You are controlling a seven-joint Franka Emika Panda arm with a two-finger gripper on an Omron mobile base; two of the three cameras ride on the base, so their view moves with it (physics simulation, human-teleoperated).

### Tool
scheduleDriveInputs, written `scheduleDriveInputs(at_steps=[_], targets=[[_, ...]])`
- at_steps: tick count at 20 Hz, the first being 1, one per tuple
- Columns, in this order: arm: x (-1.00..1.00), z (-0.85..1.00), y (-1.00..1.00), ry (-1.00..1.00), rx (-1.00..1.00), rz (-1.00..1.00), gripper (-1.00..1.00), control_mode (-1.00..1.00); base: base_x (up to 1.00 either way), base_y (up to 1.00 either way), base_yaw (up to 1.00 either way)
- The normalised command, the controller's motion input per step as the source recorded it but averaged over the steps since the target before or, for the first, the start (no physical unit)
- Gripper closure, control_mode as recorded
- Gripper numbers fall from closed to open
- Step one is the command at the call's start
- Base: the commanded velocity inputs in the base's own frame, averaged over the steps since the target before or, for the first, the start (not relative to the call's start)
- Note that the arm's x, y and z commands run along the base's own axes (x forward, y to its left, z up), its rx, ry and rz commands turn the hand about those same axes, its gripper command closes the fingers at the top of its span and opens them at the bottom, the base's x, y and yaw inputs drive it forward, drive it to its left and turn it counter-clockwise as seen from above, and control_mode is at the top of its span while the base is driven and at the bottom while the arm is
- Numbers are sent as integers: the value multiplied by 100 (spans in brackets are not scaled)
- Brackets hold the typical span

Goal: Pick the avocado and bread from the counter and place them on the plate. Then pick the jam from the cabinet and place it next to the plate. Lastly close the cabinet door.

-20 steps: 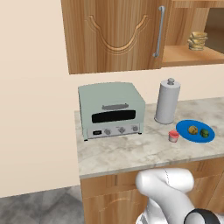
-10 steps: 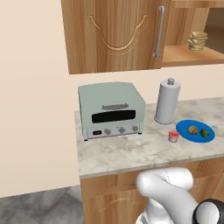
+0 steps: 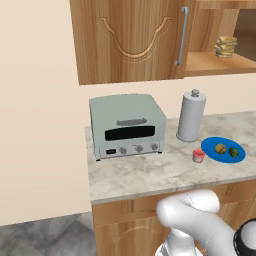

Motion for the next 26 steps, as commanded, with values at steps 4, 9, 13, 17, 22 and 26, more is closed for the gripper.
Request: scheduleDriveInputs(at_steps=[4, 9, 13, 17, 22, 26], targets=[[-16, 3, -39, -4, 0, 18, -100, -100, 0, 0, 0], [-13, 4, -37, 0, 0, 19, -100, -100, 0, 0, 0], [-6, 7, -32, 3, 0, 18, -100, -100, 0, 0, 0], [-1, 2, -20, 17, 0, 14, -100, -100, 0, 0, 0], [-2, 1, -18, 32, 0, 9, -100, -100, 0, 0, 0], [-3, 0, -21, 33, 0, 8, -100, -100, 0, 0, 0]])
